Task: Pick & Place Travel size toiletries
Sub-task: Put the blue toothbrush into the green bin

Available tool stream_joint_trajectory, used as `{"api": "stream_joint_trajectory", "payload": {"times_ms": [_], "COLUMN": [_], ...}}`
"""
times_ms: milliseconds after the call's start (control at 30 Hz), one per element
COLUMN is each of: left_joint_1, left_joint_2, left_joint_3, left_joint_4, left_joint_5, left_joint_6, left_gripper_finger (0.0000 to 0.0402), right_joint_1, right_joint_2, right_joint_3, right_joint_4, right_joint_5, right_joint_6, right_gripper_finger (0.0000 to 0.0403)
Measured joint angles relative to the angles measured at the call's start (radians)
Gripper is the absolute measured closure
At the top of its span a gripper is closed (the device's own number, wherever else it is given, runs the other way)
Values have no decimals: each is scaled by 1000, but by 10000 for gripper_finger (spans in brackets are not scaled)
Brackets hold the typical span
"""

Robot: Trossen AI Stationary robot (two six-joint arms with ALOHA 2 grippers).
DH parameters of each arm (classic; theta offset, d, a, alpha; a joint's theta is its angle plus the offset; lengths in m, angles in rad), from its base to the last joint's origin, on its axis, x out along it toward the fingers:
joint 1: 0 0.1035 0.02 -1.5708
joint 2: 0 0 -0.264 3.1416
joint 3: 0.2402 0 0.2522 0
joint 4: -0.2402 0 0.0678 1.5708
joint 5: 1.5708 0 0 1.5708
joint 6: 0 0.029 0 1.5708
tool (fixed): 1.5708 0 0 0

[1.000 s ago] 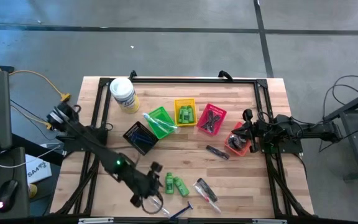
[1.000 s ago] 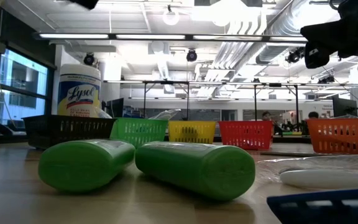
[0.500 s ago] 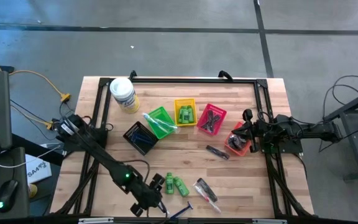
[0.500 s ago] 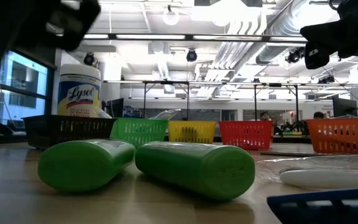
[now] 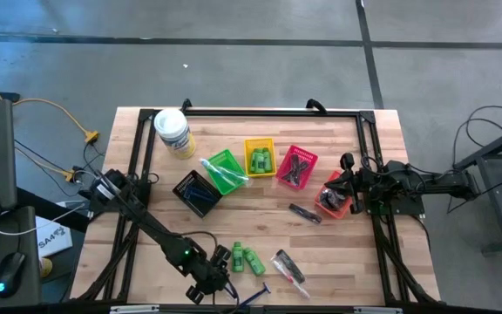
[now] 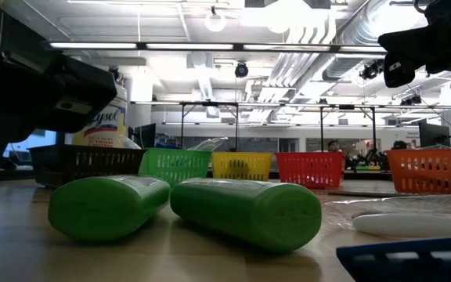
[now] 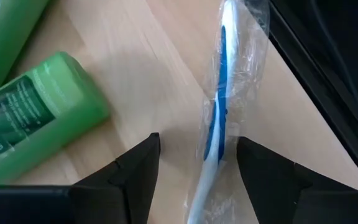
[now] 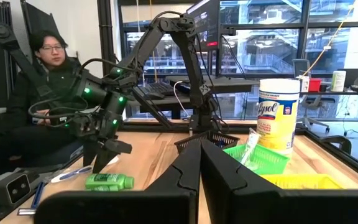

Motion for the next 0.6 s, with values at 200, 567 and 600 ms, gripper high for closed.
{"api": "stream_joint_trajectory", "payload": {"times_ms": [200, 567, 600], "left_joint_1": [-1, 1, 1], "left_joint_2": [2, -2, -2], "left_joint_3": [0, 0, -1], "left_joint_4": [4, -22, -27], "left_joint_5": [-14, 9, 29], "left_joint_6": [-2, 71, 74], "left_gripper_finger": [192, 349, 370], "right_joint_1": [0, 0, 0], "right_joint_2": [0, 0, 0], "right_joint_3": [0, 0, 0], "right_joint_4": [0, 0, 0], "right_joint_5": [0, 0, 0], "right_joint_6": [0, 0, 0], "right_gripper_finger": [398, 398, 398]}}
